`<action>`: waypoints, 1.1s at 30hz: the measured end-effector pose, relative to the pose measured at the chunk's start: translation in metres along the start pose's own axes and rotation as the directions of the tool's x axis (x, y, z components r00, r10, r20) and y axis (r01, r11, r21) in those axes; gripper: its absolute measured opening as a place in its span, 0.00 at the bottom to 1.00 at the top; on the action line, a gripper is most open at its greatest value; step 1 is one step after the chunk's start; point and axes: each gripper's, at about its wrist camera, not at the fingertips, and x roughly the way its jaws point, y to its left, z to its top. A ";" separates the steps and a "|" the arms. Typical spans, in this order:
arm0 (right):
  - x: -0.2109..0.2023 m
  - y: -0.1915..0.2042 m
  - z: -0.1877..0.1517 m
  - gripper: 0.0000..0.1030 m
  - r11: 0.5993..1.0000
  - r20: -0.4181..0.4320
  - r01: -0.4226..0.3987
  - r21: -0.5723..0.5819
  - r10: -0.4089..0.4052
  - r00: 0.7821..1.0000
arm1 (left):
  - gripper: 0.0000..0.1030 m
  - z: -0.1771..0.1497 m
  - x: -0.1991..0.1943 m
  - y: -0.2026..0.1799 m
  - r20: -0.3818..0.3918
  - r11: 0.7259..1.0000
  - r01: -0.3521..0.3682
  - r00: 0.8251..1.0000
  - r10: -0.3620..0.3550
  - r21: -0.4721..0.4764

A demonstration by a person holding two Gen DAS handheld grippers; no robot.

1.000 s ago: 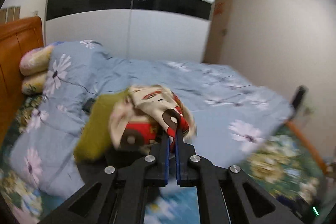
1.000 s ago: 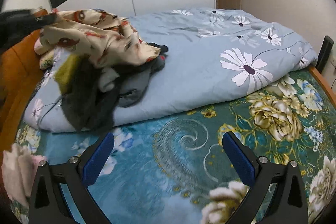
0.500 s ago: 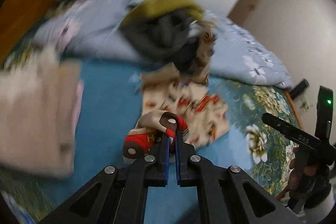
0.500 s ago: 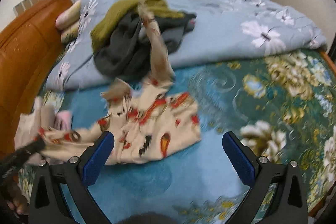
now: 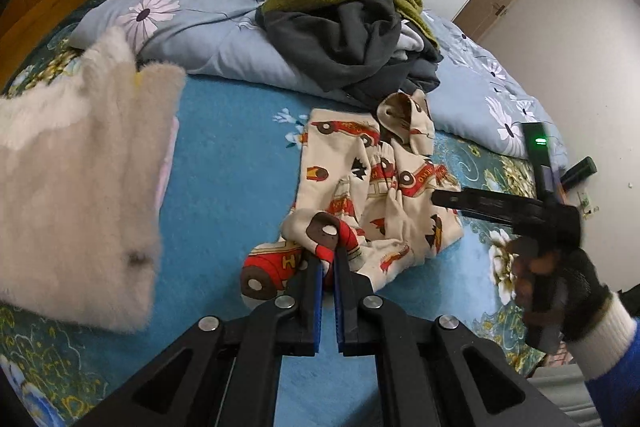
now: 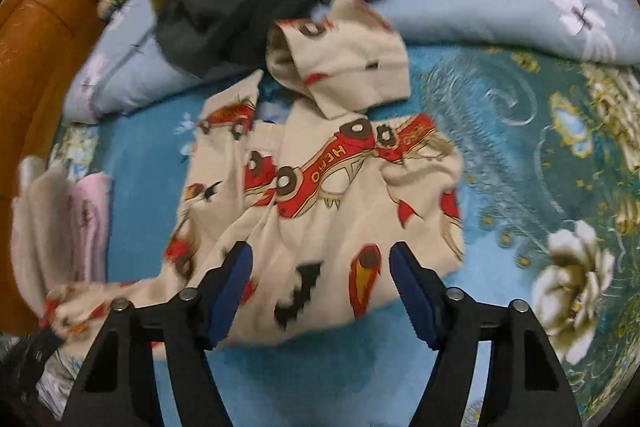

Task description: Fold clothes

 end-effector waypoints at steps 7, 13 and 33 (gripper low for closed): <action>0.029 -0.021 0.009 0.04 0.986 -0.089 -0.009 0.167 0.025 0.996 | 0.05 0.022 0.005 0.001 0.003 1.000 -0.002 1.000 0.002 0.027; -0.077 -0.055 0.040 0.02 0.981 0.171 -0.063 0.182 0.032 0.985 | 0.05 0.102 -0.019 -0.054 0.164 0.984 0.083 0.980 -0.108 0.156; -0.254 -0.135 -0.085 0.03 0.950 0.365 0.163 0.268 -0.256 0.895 | 0.05 0.137 0.104 -0.221 -0.021 0.901 0.167 0.985 -0.173 0.399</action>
